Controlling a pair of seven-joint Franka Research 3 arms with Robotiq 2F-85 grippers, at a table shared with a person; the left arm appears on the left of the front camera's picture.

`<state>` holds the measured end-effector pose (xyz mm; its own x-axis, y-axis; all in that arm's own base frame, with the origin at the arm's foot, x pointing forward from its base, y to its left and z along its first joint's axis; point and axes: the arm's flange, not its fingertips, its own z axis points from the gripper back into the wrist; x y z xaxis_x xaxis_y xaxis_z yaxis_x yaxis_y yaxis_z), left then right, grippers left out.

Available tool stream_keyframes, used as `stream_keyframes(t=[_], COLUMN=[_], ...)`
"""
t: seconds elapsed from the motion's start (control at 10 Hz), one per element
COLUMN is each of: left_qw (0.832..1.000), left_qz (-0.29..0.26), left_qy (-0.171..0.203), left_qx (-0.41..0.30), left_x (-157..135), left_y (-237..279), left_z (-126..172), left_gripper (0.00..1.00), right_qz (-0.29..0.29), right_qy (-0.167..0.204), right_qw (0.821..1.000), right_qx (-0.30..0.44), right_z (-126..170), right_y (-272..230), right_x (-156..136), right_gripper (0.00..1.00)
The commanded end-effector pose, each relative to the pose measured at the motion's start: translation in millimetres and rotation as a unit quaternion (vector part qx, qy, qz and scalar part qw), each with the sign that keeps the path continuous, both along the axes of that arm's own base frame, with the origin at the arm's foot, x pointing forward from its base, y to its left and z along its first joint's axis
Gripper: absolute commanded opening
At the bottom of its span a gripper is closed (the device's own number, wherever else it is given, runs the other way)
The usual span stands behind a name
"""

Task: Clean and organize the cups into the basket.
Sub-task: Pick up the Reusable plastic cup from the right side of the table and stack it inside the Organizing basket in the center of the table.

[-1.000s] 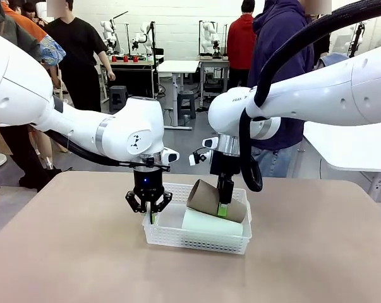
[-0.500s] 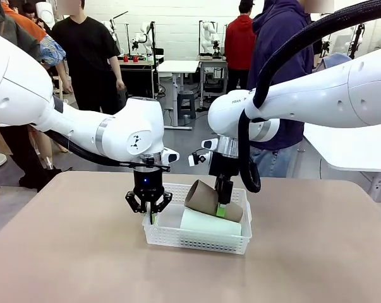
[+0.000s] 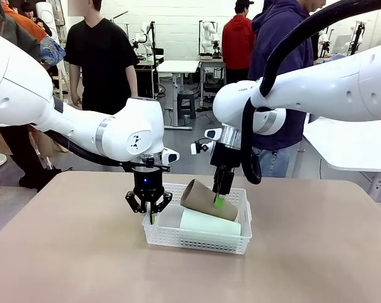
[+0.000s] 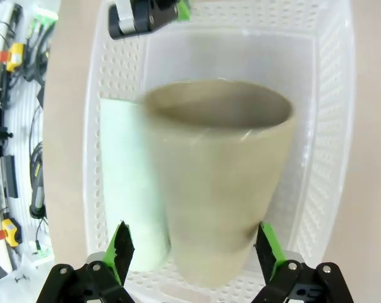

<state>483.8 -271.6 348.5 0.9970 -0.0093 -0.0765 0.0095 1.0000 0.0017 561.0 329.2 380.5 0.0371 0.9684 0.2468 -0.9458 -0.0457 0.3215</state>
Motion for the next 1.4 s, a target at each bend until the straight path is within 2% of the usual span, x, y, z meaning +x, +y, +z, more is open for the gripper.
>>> stream_keyframes(t=[0.0, 0.4, 0.5, 0.6, 0.7, 0.9, 1.1, 1.3], left_qw=[1.0, 1.0, 1.0, 1.0, 1.0, 1.0, 1.0, 1.0], left_qz=[0.0, 0.0, 0.0, 0.0, 0.0, 0.0, 0.0, 0.0], left_qy=[-0.003, -0.003, -0.003, -0.003, -0.003, -0.003, -0.003, -0.003], left_qx=[-0.001, -0.001, -0.001, -0.001, -0.001, -0.001, -0.001, -0.001], left_x=[0, 0, 0, 0, 0, 0, 0, 0], left_y=[1, 1, 1, 1, 1, 1, 1, 1], left_z=[2, 2, 2, 2, 2, 2, 2, 2], left_gripper=[0.0, 0.0, 0.0, 0.0, 0.0, 0.0, 0.0, 0.0], right_qz=[-0.015, -0.025, -0.026, -0.029, -0.039, -0.041, -0.033, -0.031], right_qy=[-0.007, -0.02, -0.028, -0.044, -0.049, -0.045, -0.051, -0.063], right_qw=[1.0, 0.999, 0.997, 0.99, 0.978, 0.94, 0.896, 0.858], right_qx=[0.024, 0.033, 0.06, 0.13, 0.201, 0.334, 0.44, 0.51], right_z=[-2, 8, 27, 60, 83, 100, 79, 50], right_y=[-14, -23, -43, -89, -145, -260, -353, -419], right_x=[-7, -10, -22, -39, -48, -49, -39, -32], right_gripper=[1.0, 1.0, 1.0, 1.0, 1.0, 1.0, 1.0, 1.0])
